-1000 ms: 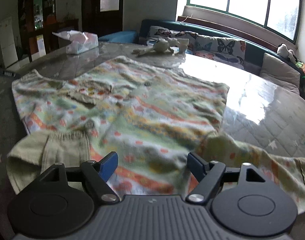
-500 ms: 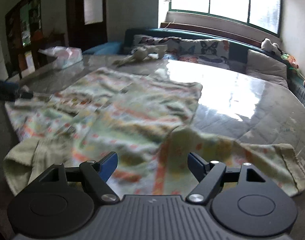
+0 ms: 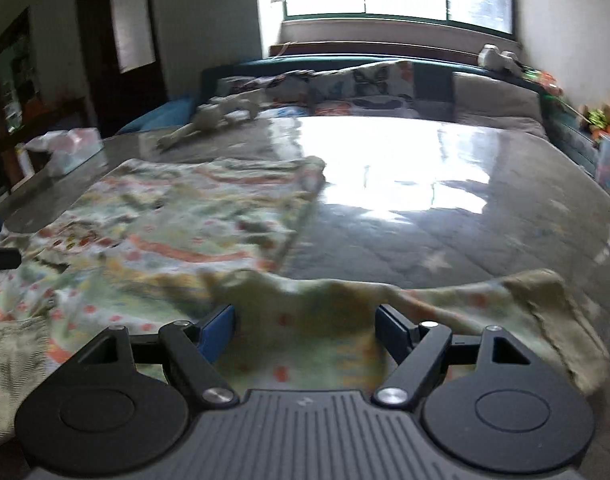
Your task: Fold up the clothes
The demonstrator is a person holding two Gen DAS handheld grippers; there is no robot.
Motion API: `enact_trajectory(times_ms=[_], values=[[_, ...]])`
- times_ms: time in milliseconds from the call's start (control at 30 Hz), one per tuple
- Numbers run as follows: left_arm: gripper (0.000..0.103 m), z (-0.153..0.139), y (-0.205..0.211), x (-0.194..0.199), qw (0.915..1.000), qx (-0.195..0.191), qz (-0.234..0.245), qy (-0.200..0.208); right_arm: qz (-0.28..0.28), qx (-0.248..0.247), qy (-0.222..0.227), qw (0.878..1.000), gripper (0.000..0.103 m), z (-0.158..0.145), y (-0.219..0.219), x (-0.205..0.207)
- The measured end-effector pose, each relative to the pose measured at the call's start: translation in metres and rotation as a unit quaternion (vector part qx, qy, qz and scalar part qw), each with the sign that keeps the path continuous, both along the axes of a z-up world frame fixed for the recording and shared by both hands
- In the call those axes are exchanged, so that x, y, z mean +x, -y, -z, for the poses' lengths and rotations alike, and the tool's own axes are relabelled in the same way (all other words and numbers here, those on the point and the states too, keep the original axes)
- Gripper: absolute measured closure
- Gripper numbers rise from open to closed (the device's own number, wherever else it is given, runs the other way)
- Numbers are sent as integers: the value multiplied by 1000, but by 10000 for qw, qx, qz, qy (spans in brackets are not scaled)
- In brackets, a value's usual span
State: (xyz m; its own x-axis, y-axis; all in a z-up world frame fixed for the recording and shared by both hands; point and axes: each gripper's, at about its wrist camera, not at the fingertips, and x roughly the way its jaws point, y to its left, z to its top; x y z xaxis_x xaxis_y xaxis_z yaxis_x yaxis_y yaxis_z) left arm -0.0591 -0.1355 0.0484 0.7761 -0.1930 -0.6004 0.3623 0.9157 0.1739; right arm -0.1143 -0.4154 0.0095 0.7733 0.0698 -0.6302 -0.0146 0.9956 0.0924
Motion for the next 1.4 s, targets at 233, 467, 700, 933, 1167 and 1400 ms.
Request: enact_trajectory(times_ms=[233, 467, 700, 933, 1167, 1400], values=[[21, -3, 29, 0, 9992, -46, 396, -2, 1076, -88, 206, 9939, 28, -8, 64, -11], [21, -2, 66, -8, 9952, -36, 973, -95, 1881, -36, 63, 9821, 47, 1, 117, 0], [21, 10, 100, -21, 9877, 88, 1543, -224, 1757, 16, 104, 9844, 61, 7, 126, 12], [21, 27, 111, -24, 9842, 267, 1701, -416, 1837, -133, 209, 9827, 94, 2, 124, 3], [21, 31, 110, -23, 9843, 288, 1679, -462, 2049, -237, 244, 9782, 83, 4, 123, -14], [15, 18, 100, -20, 9879, 76, 1515, -330, 2272, 103, 358, 9731, 63, -6, 131, -44]])
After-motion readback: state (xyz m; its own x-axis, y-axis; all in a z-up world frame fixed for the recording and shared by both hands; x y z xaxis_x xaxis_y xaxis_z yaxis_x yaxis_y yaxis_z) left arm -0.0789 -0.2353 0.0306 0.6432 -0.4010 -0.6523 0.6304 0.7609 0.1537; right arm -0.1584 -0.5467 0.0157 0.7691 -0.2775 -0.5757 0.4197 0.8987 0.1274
